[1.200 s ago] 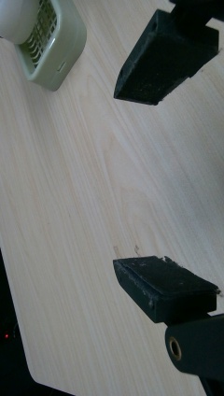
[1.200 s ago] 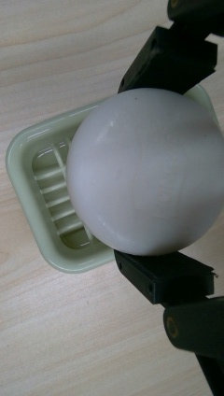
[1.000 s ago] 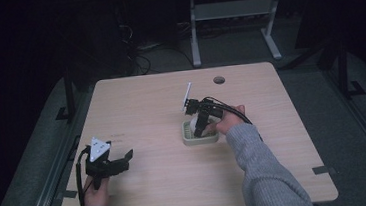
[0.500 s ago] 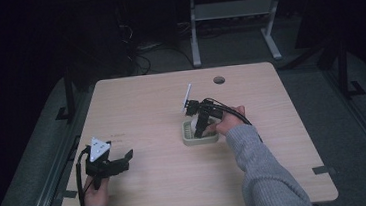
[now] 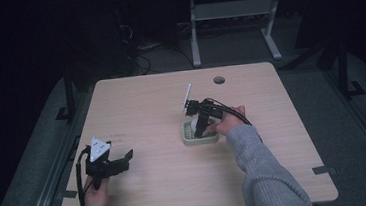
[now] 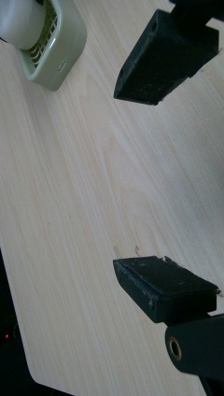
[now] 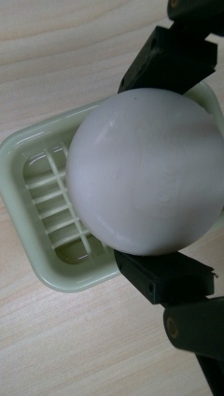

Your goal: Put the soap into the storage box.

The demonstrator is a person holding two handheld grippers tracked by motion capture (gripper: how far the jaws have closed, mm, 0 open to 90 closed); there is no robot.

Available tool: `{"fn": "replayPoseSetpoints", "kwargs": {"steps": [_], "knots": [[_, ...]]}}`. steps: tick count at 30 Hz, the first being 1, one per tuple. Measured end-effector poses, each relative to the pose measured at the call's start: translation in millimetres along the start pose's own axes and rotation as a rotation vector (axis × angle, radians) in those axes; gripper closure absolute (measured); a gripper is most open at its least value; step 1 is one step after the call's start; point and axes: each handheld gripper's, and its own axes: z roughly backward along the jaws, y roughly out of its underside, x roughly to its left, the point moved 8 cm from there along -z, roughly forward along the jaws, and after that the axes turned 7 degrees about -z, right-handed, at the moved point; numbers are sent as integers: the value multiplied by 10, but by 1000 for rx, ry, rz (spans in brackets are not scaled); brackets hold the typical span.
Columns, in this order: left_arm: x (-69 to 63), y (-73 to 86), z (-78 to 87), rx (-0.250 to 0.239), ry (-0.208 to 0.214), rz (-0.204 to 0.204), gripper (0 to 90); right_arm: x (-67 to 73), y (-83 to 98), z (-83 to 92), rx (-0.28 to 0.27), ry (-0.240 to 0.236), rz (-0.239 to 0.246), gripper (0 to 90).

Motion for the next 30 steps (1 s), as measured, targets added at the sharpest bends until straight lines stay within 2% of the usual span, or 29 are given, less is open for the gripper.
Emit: {"fn": "replayPoseSetpoints", "kwargs": {"steps": [3,30], "knots": [[-1,-1,0,-1,0,1,152,-2,13,-19,13,5,3,221],[-1,-3,0,-2,-1,1,152,1,21,-13,13,6,-13,217]]}}
